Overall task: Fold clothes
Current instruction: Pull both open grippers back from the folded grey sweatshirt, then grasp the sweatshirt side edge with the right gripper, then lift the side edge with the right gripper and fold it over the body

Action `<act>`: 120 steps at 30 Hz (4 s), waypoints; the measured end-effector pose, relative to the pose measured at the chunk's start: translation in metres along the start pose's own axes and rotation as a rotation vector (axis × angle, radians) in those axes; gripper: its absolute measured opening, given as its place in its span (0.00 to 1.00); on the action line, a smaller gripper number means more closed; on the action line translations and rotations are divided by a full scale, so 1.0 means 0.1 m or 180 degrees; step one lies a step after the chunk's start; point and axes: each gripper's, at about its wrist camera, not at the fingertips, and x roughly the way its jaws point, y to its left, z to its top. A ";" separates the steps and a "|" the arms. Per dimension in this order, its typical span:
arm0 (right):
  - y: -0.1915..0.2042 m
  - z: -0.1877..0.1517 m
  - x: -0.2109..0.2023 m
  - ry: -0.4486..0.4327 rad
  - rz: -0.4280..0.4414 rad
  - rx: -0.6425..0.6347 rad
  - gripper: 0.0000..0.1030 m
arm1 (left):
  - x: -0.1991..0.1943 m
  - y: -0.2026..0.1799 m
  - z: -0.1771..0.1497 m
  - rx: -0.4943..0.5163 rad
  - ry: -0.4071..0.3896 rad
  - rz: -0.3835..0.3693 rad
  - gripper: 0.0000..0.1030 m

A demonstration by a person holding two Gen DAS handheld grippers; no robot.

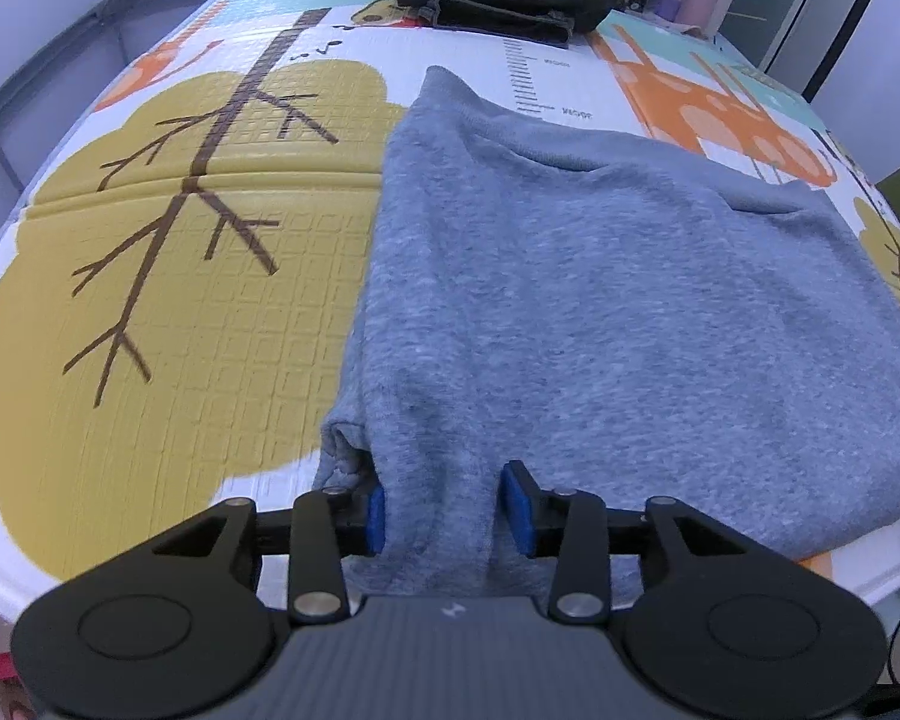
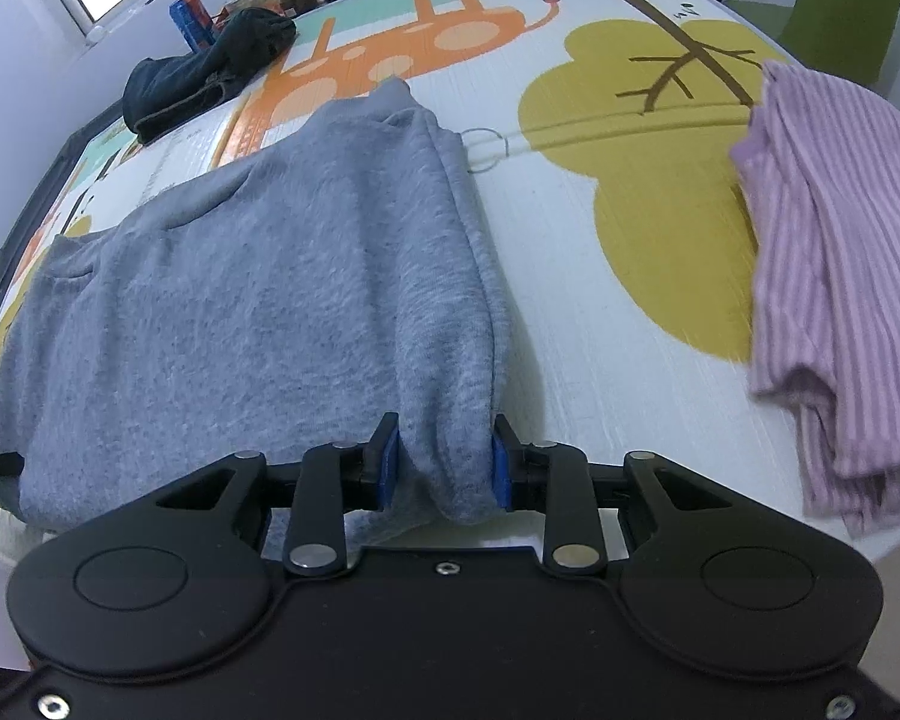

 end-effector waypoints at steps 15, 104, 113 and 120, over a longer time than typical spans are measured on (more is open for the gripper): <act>-0.16 -0.22 -0.29 -0.0246 0.0131 0.0185 0.66 | -0.34 -0.35 -0.20 0.0101 -0.0417 0.0329 0.67; 0.85 0.45 -0.29 -0.0787 0.1814 0.0380 0.11 | 0.32 -1.68 0.07 0.0526 -0.0377 -0.0652 0.12; 1.15 0.51 -0.20 -0.0662 0.1761 0.0159 0.11 | -0.04 -0.93 0.02 0.0093 -0.0572 -0.0275 0.13; 1.08 0.53 -0.11 -0.0624 0.1764 0.0268 0.11 | 0.08 -0.53 -0.13 -0.0180 -0.0381 -0.0286 0.13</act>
